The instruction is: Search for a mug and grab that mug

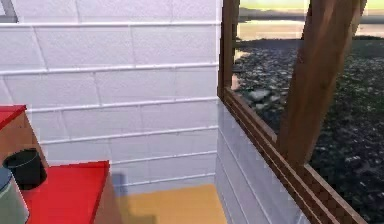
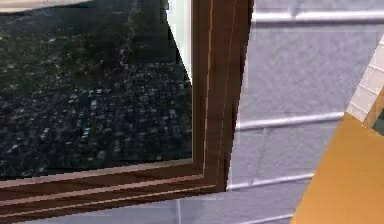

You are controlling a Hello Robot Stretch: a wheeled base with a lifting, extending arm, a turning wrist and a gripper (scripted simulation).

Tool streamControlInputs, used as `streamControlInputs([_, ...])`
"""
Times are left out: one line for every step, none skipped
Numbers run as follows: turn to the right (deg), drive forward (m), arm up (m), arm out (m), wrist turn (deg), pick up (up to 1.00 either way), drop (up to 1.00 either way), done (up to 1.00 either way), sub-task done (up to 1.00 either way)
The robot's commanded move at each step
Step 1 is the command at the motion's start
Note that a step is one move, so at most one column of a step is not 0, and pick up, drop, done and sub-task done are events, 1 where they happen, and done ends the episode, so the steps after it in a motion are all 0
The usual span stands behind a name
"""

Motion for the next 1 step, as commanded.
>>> streamControlInputs([0.0, 0.45, 0.0, 0.0, 0.0, 0.0, 0.0, 0.0, 0.0])
